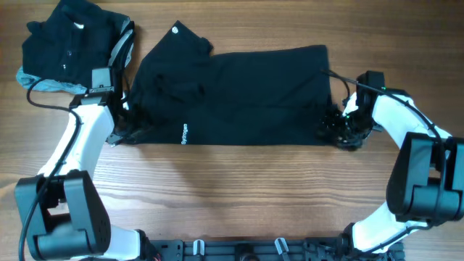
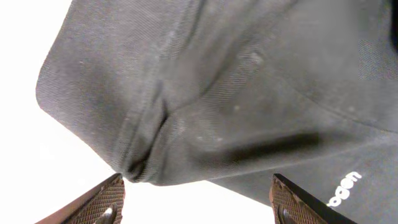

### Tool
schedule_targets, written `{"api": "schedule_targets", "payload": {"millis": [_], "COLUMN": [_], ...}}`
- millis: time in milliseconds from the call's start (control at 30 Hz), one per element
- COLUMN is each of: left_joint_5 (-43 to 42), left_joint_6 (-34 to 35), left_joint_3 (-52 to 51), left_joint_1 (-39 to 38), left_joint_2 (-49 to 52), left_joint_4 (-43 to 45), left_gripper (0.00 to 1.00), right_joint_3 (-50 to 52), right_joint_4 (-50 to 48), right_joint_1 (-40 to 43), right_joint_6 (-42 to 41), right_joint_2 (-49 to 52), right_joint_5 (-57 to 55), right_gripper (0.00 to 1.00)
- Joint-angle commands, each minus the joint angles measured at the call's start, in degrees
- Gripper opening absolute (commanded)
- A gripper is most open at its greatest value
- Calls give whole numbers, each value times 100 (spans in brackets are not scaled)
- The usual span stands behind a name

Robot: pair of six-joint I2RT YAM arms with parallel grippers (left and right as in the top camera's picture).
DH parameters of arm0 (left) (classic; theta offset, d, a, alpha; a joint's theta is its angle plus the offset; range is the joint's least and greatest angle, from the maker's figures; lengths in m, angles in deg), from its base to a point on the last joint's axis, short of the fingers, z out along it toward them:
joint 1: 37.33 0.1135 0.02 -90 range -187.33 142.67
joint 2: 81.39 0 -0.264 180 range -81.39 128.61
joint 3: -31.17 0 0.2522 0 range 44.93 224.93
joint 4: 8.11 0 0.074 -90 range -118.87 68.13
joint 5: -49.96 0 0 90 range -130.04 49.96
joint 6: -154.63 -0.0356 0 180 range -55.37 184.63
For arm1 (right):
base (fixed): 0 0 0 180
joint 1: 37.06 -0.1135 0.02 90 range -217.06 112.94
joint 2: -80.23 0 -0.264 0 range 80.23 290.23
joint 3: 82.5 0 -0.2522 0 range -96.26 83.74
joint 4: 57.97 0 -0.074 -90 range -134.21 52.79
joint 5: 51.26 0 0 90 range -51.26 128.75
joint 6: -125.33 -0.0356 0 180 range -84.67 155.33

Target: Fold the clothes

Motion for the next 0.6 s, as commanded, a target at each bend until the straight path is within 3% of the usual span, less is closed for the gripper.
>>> {"api": "schedule_targets", "payload": {"millis": [0, 33, 200, 233, 267, 300, 333, 433, 567], "left_joint_5": [74, 74, 31, 26, 20, -15, -116, -1036, -1097], "left_joint_6": [-35, -35, -33, -35, -35, -35, -42, -470, -507], "left_joint_3": [-17, -17, -17, -17, -17, -17, -17, 96, 444], "left_joint_1": [63, 63, 63, 63, 63, 61, 50, -4, -216], "left_joint_2": [-68, -68, -210, -273, -343, -435, -544, -863, -1021], "left_joint_4": [-48, -85, -356, -439, -516, -588, -608, -490, -527], "left_gripper": [75, 75, 74, 74, 74, 74, 75, 75, 79], "right_joint_3": [184, 184, 186, 184, 179, 131, 76, -164, -754], "right_joint_4": [15, 297, 1585, 1576, 1569, 1585, 1572, 1368, 1539], "right_joint_1": [15, 85, 396, 417, 428, 437, 446, 498, 511], "right_joint_6": [35, -42, -1290, -1298, -1309, -1309, -1237, -291, 341], "right_joint_2": [267, 256, 219, 219, 219, 212, 177, -236, -1449], "right_joint_5": [-627, -973, -2702, -2699, -2697, -2688, -2527, -1399, -627], "right_gripper": [15, 10, 9, 18, 41, 56, 64, 67, 73]}}
